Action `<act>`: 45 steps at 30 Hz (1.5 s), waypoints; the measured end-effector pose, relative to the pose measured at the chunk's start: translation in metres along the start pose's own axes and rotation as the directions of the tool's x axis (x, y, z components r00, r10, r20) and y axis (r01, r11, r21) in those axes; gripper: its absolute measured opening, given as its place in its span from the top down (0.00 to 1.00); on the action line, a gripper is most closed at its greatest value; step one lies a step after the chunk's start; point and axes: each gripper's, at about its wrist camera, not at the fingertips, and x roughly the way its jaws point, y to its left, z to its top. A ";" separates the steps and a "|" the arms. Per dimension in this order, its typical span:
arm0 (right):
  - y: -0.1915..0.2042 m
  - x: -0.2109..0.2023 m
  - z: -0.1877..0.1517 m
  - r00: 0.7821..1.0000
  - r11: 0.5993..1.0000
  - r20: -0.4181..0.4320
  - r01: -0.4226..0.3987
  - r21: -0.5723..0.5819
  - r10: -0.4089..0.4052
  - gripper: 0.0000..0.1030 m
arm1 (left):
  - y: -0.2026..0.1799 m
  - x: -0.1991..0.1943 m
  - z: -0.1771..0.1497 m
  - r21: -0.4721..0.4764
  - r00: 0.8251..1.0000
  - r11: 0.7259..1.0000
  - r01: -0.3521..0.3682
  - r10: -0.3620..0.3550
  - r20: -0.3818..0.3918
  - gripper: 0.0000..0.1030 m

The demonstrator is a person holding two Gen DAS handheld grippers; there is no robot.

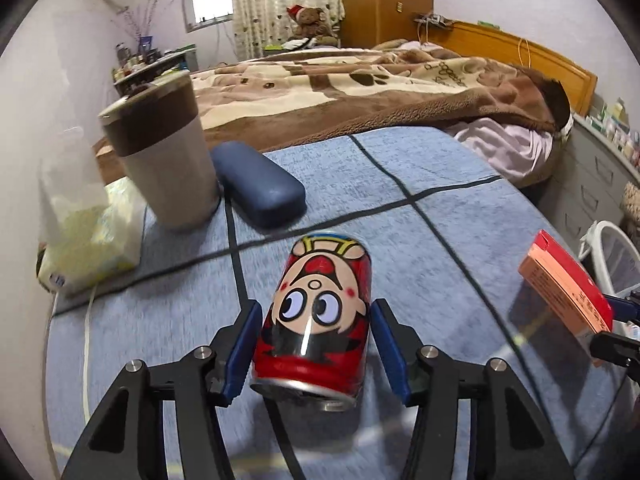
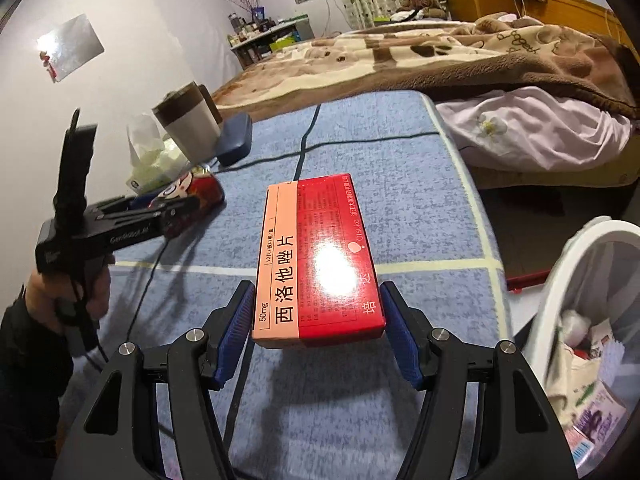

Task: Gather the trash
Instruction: 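Carry the red box and drink can over the mesh bin with both tools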

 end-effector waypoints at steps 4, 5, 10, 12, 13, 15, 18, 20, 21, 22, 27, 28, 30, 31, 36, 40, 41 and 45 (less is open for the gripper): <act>-0.002 -0.018 -0.003 1.000 1.000 0.025 0.000 0.002 0.000 0.38 | -0.011 -0.030 -0.010 -0.047 0.999 0.999 0.019 -0.017 0.032 0.48; -0.003 -0.023 -0.004 0.999 1.000 0.032 -0.002 0.002 0.001 0.38 | -0.014 -0.037 -0.012 -0.056 0.999 0.998 0.024 -0.022 0.039 0.49; -0.004 -0.041 -0.013 0.999 1.000 0.049 -0.005 -0.002 0.005 0.38 | -0.036 -0.065 -0.026 -0.088 0.997 0.995 0.051 -0.045 0.063 0.49; -0.006 -0.049 -0.017 0.998 1.000 0.055 -0.006 -0.002 0.006 0.38 | -0.042 -0.073 -0.033 -0.102 0.996 0.993 0.061 -0.054 0.068 0.49; -0.007 -0.052 -0.018 0.998 1.000 0.057 -0.006 -0.001 0.006 0.38 | -0.046 -0.077 -0.036 -0.107 0.996 0.992 0.064 -0.057 0.070 0.49; -0.008 -0.058 -0.020 0.998 1.000 0.065 -0.005 0.000 0.005 0.38 | -0.052 -0.086 -0.042 -0.117 0.995 0.991 0.072 -0.063 0.076 0.49; -0.010 -0.067 -0.023 0.997 1.000 0.079 -0.005 0.001 0.004 0.38 | -0.061 -0.101 -0.048 -0.129 0.993 0.988 0.082 -0.070 0.093 0.49; -0.011 -0.073 -0.026 0.996 1.000 0.086 -0.005 0.001 0.005 0.38 | -0.067 -0.109 -0.051 -0.135 0.992 0.987 0.089 -0.075 0.106 0.49; -0.012 -0.076 -0.027 0.996 1.000 0.090 -0.005 0.001 0.004 0.38 | -0.072 -0.115 -0.053 -0.138 0.990 0.986 0.097 -0.082 0.116 0.49; -0.013 -0.078 -0.028 0.996 1.000 0.092 -0.004 0.001 0.004 0.38 | -0.076 -0.119 -0.054 -0.138 0.989 0.985 0.103 -0.086 0.122 0.49; -0.019 -0.089 -0.034 0.994 1.000 0.108 0.003 0.010 -0.004 0.38 | -0.097 -0.135 -0.061 -0.141 0.983 0.981 0.132 -0.112 0.143 0.49; -0.020 -0.091 -0.036 0.994 1.000 0.110 0.006 0.011 -0.007 0.38 | -0.101 -0.138 -0.061 -0.140 0.982 0.981 0.138 -0.117 0.146 0.49; -0.023 -0.095 -0.038 0.993 1.000 0.117 0.011 0.018 -0.013 0.38 | -0.110 -0.142 -0.063 -0.136 0.981 0.980 0.146 -0.125 0.151 0.49; -0.024 -0.097 -0.038 0.993 1.000 0.120 0.014 0.021 -0.016 0.38 | -0.115 -0.143 -0.063 -0.134 0.980 0.980 0.149 -0.128 0.153 0.49; -0.034 -0.107 -0.043 0.990 0.999 0.134 0.033 0.037 -0.038 0.38 | -0.134 -0.148 -0.064 -0.127 0.977 0.978 0.166 -0.146 0.157 0.49; -0.040 -0.111 -0.044 0.988 0.998 0.141 0.049 0.048 -0.056 0.38 | -0.148 -0.151 -0.064 -0.116 0.973 0.977 0.180 -0.159 0.167 0.49; -0.041 -0.112 -0.045 0.988 0.997 0.143 0.052 0.050 -0.058 0.38 | -0.151 -0.151 -0.064 -0.112 0.972 0.976 0.185 -0.165 0.168 0.49; -0.043 -0.116 -0.046 0.986 0.997 0.149 0.063 0.054 -0.070 0.38 | -0.162 -0.151 -0.064 -0.104 0.969 0.975 0.197 -0.178 0.169 0.49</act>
